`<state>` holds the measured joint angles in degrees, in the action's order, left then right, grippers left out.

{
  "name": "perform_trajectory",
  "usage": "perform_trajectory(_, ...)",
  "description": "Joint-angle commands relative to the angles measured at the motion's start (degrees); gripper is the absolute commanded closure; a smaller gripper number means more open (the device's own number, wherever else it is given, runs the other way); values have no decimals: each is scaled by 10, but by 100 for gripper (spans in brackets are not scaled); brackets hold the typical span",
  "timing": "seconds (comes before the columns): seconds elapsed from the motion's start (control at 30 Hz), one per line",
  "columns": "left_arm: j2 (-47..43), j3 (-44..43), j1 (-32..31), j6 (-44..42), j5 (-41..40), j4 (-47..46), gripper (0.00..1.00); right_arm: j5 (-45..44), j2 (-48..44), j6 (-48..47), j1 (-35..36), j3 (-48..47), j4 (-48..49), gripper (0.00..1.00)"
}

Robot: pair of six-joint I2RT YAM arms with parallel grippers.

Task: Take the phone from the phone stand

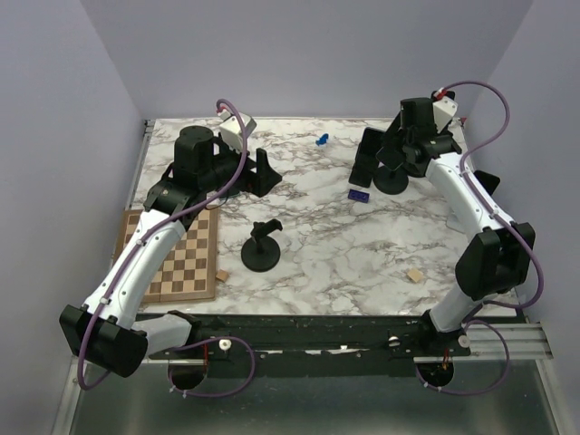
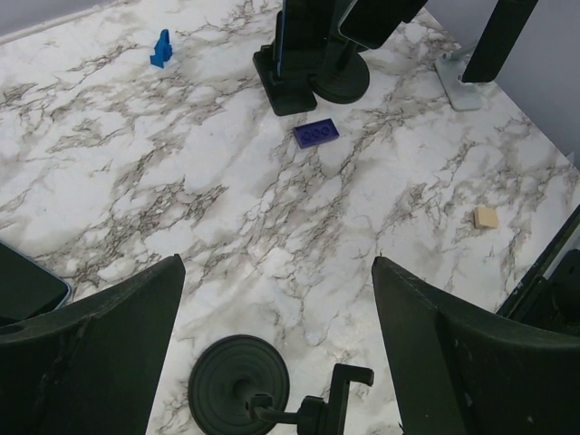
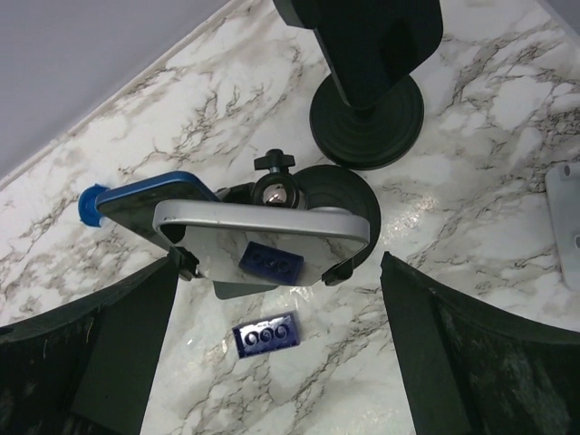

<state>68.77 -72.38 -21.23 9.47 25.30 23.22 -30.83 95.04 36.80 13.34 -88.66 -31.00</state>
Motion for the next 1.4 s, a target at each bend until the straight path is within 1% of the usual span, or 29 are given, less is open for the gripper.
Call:
perform_trajectory(0.0,-8,-1,-12,-5,11,-11,8,-13,-4,-8,-14,10,52,0)
perform_trajectory(0.1,-10,-1,-15,-8,10,-10,8,9,-1,-29,-22,23,86,0)
perform_trajectory(0.33,-8,-1,-16,-9,7,-8,8,21,16,-43,-25,27,111,2)
perform_trajectory(0.47,-6,-3,-16,-9,8,-7,8,40,22,-47,-24,25,112,11)
perform_trajectory(0.53,-5,-3,-16,-9,9,-6,8,31,25,-45,-25,26,109,11)
perform_trajectory(0.67,-4,-4,-16,-9,12,-6,8,29,24,-47,-25,37,107,7)
perform_trajectory(0.77,-2,-4,-16,-8,14,-6,8,33,26,-50,-24,43,111,6)
perform_trajectory(0.93,0,-3,-16,-9,14,-6,8,21,28,-55,-24,44,110,12)
perform_trajectory(1.0,0,-4,-16,-9,13,-6,8,14,24,-63,-24,47,111,19)
perform_trajectory(1.03,0,-3,-16,-9,13,-6,8,9,22,-66,-24,49,111,24)
perform_trajectory(1.13,2,-4,-16,-7,17,-6,8,-6,12,-74,-24,58,105,44)
perform_trajectory(1.37,6,-4,-16,-3,24,-9,8,-31,-60,-94,-24,101,84,84)
